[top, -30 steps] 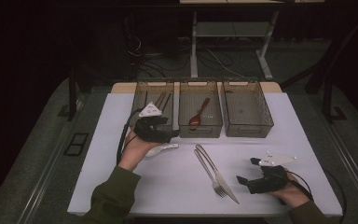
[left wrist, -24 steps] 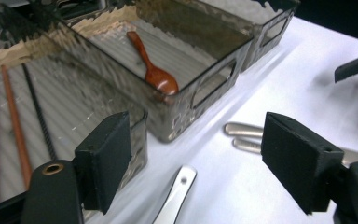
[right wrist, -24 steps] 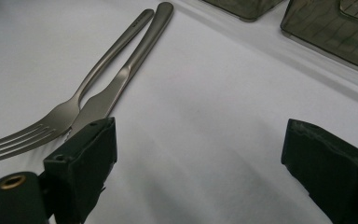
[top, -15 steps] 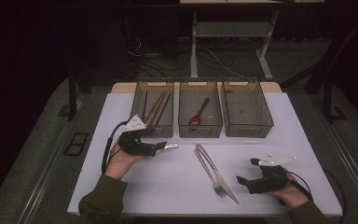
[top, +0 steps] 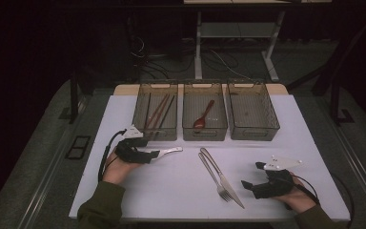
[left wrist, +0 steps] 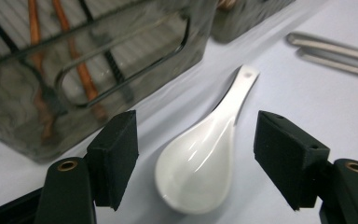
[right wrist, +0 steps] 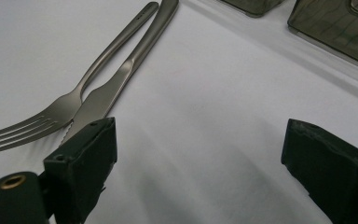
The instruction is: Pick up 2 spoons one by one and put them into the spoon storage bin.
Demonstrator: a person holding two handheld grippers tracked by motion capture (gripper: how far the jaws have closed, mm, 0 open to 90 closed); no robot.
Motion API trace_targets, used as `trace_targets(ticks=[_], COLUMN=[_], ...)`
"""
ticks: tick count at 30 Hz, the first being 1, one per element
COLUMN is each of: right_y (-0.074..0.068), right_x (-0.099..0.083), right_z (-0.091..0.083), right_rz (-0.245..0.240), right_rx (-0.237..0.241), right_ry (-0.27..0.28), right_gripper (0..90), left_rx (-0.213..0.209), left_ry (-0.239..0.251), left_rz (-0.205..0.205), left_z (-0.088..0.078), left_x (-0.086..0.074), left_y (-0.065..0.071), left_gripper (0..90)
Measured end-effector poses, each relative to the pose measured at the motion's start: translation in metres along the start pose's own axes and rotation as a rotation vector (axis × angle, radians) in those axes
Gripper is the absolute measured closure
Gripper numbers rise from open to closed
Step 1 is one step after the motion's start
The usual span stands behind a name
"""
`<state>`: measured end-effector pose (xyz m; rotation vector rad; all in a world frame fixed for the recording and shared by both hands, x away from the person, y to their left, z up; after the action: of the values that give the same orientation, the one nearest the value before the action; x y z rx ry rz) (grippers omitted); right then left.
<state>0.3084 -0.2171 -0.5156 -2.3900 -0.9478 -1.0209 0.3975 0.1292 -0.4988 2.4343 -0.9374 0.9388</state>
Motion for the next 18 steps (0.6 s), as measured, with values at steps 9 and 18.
trace_targets(ticks=[9, 18], right_y=[0.0, 0.0], right_x=[-0.001, -0.001], right_z=[0.001, 0.001], right_rz=[-0.006, -0.012], right_rx=[-0.001, 0.001], right_ry=[-0.005, -0.007], right_gripper=[10.3, 10.3], left_rx=[-0.007, -0.01], left_ry=[-0.033, -0.08], left_rz=[-0.015, 0.008], left_z=[0.007, 0.01], left_x=[-0.007, -0.013], left_y=[-0.007, -0.006], left_gripper=[31.5, 32.9])
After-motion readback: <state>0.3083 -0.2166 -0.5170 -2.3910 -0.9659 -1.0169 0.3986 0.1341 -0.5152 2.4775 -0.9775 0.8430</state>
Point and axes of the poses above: each handheld gripper's, and its own axes: z roughly forward along the jaws, x roughly out of its top, y roughly to its right, the point moved 10 cm from there along z, roughly forward along the jaws, and after that the axes turned 3 degrees about -y, right-handed, at the moved point
